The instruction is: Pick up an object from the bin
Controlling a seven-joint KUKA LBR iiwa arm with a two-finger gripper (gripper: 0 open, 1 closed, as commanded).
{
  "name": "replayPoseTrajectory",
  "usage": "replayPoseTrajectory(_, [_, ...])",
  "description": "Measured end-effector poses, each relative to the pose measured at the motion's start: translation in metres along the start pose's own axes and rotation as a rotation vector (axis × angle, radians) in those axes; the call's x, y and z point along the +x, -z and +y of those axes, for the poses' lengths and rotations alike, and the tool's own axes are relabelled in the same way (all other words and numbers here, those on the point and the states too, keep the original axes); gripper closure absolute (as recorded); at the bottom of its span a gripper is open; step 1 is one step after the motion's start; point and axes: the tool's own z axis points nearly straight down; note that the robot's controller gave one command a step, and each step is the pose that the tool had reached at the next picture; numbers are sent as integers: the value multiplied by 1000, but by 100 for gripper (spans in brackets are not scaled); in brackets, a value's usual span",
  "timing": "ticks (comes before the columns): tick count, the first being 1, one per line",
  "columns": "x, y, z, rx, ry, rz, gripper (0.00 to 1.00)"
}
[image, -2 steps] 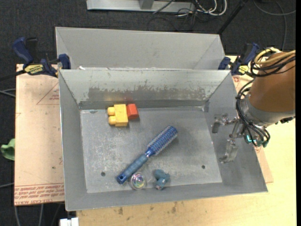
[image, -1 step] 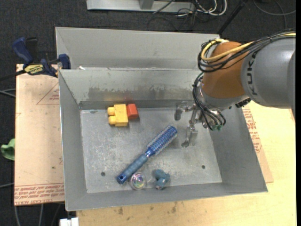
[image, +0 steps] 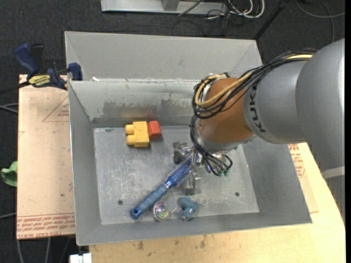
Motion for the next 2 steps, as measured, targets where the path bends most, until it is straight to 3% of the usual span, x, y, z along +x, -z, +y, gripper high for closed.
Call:
replayPoseTrajectory(1, [-1,1,-4,4,-6,-3,100])
replayPoseTrajectory(2, [-4,222,-2,7,37,-14,100])
